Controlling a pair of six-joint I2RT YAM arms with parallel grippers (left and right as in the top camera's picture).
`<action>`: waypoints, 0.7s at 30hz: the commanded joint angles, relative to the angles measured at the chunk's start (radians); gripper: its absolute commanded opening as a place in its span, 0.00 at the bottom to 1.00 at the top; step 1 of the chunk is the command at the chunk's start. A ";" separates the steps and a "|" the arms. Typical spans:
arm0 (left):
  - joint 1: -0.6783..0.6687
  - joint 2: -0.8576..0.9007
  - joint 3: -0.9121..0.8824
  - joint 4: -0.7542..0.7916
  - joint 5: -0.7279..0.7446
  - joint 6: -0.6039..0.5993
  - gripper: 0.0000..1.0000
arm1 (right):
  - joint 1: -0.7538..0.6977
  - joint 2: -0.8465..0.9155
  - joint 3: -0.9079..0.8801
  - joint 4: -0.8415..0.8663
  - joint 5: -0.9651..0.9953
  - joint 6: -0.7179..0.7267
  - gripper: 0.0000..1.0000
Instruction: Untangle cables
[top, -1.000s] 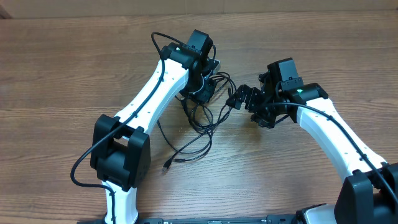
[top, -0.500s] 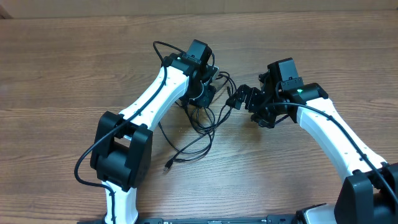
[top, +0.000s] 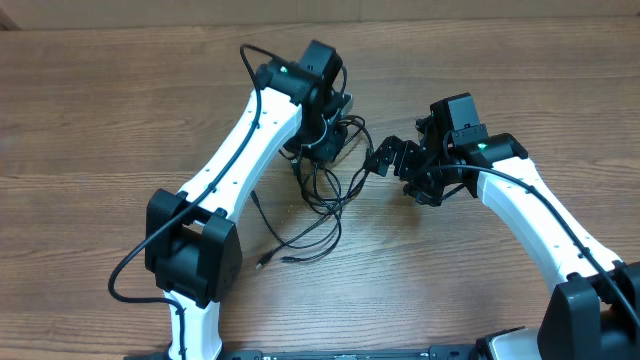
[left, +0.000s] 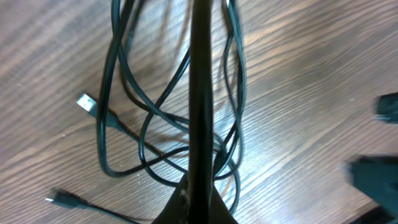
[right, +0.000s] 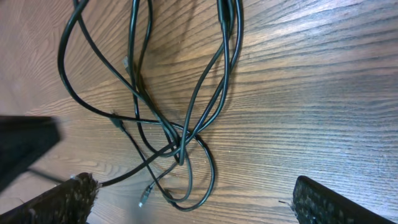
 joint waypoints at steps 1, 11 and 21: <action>0.005 -0.021 0.111 -0.058 0.010 0.000 0.04 | -0.003 -0.019 0.018 0.002 0.011 -0.008 1.00; 0.005 -0.034 0.259 -0.180 0.035 0.001 0.04 | -0.003 -0.019 0.018 0.002 0.011 -0.008 1.00; 0.006 -0.091 0.279 -0.195 0.056 0.001 0.04 | -0.003 -0.019 0.018 0.072 0.081 -0.005 1.00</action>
